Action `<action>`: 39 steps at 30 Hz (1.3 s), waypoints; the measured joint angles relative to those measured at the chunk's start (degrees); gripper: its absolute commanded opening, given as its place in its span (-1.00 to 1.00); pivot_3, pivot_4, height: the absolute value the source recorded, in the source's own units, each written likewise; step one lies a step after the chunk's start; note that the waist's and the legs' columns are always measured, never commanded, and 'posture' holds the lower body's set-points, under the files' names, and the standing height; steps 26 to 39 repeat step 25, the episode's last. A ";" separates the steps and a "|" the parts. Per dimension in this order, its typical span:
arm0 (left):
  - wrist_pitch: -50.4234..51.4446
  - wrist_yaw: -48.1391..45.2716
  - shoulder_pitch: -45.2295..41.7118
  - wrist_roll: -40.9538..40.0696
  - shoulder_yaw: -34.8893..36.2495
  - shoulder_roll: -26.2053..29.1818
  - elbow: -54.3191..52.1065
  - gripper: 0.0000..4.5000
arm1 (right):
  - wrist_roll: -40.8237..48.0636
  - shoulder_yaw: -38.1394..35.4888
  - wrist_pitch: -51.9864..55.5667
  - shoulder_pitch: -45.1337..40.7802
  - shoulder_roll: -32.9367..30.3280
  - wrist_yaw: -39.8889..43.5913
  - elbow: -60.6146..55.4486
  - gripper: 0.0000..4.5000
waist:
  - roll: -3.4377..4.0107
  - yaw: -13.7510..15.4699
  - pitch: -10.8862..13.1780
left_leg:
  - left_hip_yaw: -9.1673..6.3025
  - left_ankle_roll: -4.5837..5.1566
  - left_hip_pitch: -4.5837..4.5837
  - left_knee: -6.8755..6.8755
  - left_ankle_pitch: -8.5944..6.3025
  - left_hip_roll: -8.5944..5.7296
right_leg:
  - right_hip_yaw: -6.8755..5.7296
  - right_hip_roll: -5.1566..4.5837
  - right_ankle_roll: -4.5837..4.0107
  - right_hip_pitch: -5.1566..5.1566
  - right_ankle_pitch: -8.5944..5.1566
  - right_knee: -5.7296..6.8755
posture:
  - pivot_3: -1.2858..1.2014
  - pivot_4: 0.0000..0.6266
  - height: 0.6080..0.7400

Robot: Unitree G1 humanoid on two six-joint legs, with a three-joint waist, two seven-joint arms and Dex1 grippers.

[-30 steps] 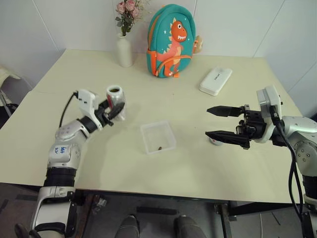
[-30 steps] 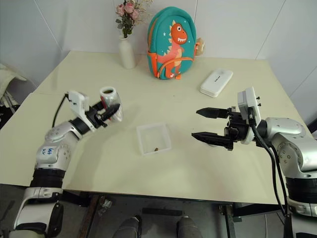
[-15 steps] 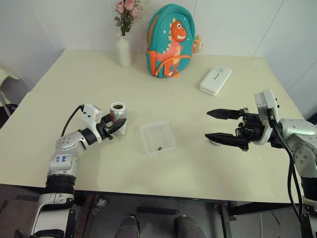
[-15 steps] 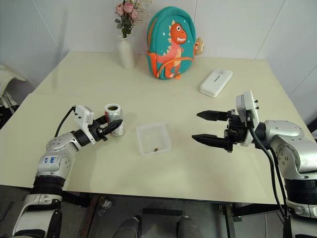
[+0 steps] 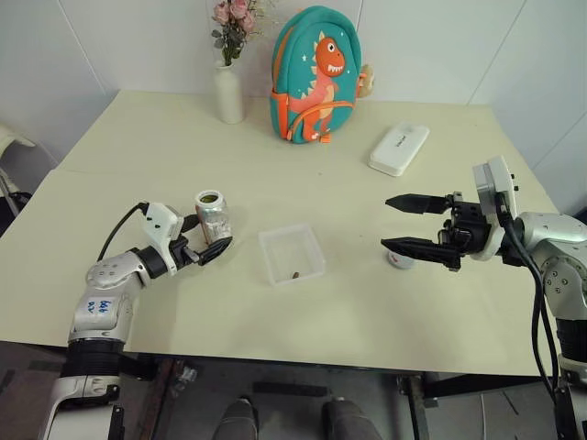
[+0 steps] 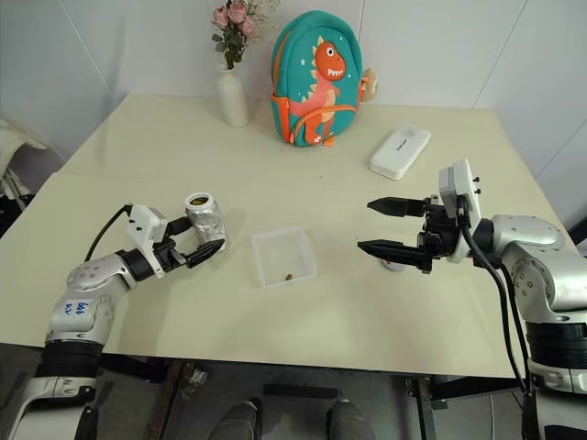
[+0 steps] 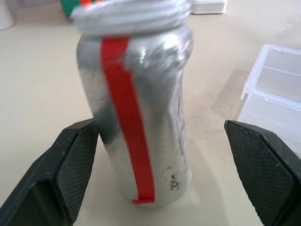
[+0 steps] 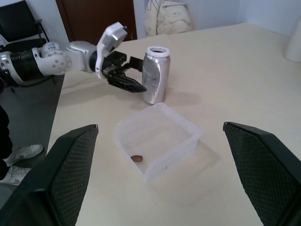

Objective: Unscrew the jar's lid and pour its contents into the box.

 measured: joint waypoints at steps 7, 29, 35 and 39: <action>3.83 -4.88 4.27 -1.36 1.09 6.32 -5.10 0.99 | -1.38 0.65 -1.27 -1.16 0.73 1.13 2.03 1.00 | 0.00 -0.09 0.00 | 0.03 0.00 -0.01 -0.40 0.00 0.01 | -0.01 -0.03 -0.01 -0.05 0.00 -0.31 | 0.03 -0.52 1.00; 7.41 -25.63 12.97 -12.07 16.87 20.16 -4.02 0.99 | -4.23 0.16 -4.06 -1.58 -3.45 5.43 5.32 1.00 | 0.09 -1.08 0.05 | 0.13 -0.02 0.04 -0.82 -0.01 0.07 | -0.04 -0.07 -0.21 -0.17 -0.12 -0.47 | 0.03 -0.52 1.00; 7.41 -25.63 12.97 -12.07 16.87 20.16 -4.02 0.99 | -4.23 0.16 -4.06 -1.58 -3.45 5.43 5.32 1.00 | 0.09 -1.08 0.05 | 0.13 -0.02 0.04 -0.82 -0.01 0.07 | -0.04 -0.07 -0.21 -0.17 -0.12 -0.47 | 0.03 -0.52 1.00; 7.41 -25.63 12.97 -12.07 16.87 20.16 -4.02 0.99 | -4.23 0.16 -4.06 -1.58 -3.45 5.43 5.32 1.00 | 0.09 -1.08 0.05 | 0.13 -0.02 0.04 -0.82 -0.01 0.07 | -0.04 -0.07 -0.21 -0.17 -0.12 -0.47 | 0.03 -0.52 1.00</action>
